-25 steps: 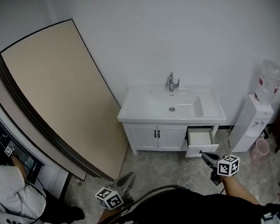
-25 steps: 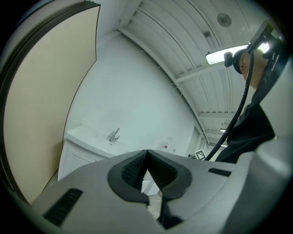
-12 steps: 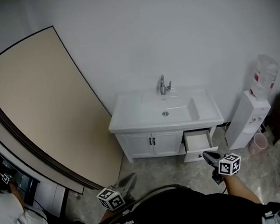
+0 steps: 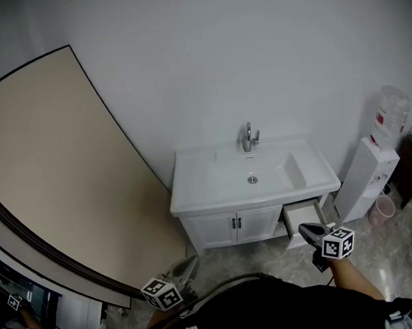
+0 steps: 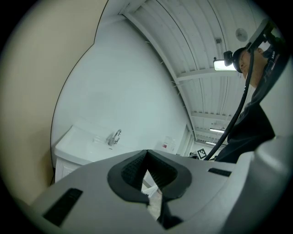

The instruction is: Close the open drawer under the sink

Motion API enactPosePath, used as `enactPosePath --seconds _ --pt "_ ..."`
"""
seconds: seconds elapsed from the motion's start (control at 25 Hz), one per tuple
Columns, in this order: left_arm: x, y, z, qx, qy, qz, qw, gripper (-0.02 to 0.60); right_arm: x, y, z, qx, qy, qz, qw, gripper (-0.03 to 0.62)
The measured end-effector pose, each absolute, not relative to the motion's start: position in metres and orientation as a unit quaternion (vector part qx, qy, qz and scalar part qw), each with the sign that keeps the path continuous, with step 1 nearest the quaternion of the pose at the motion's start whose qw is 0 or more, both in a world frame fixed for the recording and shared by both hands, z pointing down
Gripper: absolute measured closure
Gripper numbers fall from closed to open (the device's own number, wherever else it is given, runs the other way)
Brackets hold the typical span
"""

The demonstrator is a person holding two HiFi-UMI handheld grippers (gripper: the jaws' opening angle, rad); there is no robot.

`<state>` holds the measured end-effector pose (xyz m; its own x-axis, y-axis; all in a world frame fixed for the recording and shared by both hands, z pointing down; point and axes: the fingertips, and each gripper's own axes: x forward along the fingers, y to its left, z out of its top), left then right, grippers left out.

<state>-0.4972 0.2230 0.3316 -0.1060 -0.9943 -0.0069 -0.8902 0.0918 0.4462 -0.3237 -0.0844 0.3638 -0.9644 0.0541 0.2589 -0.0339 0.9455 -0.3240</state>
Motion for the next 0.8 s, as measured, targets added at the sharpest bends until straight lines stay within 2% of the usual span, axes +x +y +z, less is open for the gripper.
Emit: enactPosePath --seconds 0.36,0.8 --pt "-0.567 0.240 0.358 0.649 -0.719 -0.182 0.171 0.581 -0.392 -0.059 0.384 -0.009 -0.973 0.169 0.155 0.592" --pt "-0.612 0.180 0.365 0.619 -0.742 -0.190 0.174 0.581 -0.466 -0.129 0.399 -0.051 -0.970 0.173 0.161 0.592"
